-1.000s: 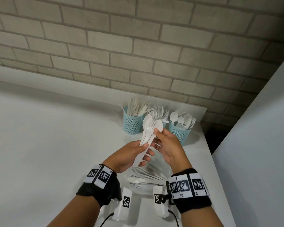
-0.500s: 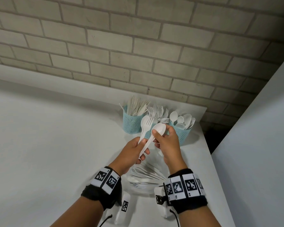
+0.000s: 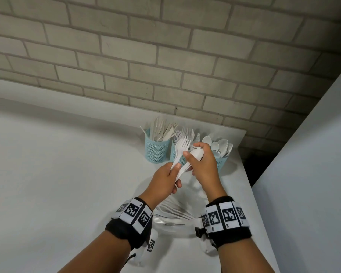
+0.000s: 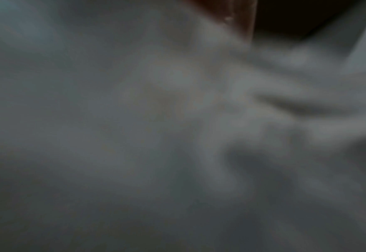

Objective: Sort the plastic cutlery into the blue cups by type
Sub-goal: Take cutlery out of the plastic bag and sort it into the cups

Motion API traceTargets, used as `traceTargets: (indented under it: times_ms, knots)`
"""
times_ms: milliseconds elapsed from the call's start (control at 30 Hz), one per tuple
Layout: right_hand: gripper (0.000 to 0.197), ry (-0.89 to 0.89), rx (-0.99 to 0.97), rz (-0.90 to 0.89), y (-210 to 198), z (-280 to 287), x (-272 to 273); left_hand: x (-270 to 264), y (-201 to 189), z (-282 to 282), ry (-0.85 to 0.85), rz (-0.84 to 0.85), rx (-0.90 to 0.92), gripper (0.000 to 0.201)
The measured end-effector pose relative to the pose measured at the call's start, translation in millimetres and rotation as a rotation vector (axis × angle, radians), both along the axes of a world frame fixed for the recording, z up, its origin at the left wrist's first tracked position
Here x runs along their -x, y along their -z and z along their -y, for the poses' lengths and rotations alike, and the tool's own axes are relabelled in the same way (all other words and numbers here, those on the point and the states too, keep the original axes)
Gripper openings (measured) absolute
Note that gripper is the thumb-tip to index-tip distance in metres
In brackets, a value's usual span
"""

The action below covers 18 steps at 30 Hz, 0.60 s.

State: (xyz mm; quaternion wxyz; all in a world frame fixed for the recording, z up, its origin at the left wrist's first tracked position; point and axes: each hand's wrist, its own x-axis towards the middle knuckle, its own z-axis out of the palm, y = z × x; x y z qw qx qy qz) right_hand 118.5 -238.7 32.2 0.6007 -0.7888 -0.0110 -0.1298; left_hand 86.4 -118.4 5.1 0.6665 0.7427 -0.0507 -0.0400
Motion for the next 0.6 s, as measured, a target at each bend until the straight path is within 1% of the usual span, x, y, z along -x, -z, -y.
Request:
traceTargets:
  times_ms: [133,233,300,367,467,500,600]
  knots:
    - [0.016,0.052,0.024,0.018,-5,9,-13,-6,-4,6,-0.017,0.000,0.052,0.029]
    - [0.011,0.136,-0.043,0.003,-8,19,-23,-11,-2,6,-0.060,-0.037,0.106,0.031]
    - [0.009,0.167,-0.078,-0.015,-11,25,-26,-15,-1,5,-0.078,-0.043,0.093,0.034]
    - [0.006,0.160,-0.133,-0.049,-14,27,-27,-17,2,3,-0.090,-0.030,0.046,0.037]
    - [0.012,0.101,-0.262,-0.129,-16,24,-25,-16,1,2,-0.078,-0.019,-0.001,0.033]
    - [0.014,0.087,-0.286,-0.148,-15,22,-25,-16,0,3,-0.067,-0.019,0.005,0.032]
    - [0.009,0.072,-0.310,-0.165,-11,18,-24,-14,-1,5,-0.051,-0.024,0.036,0.030]
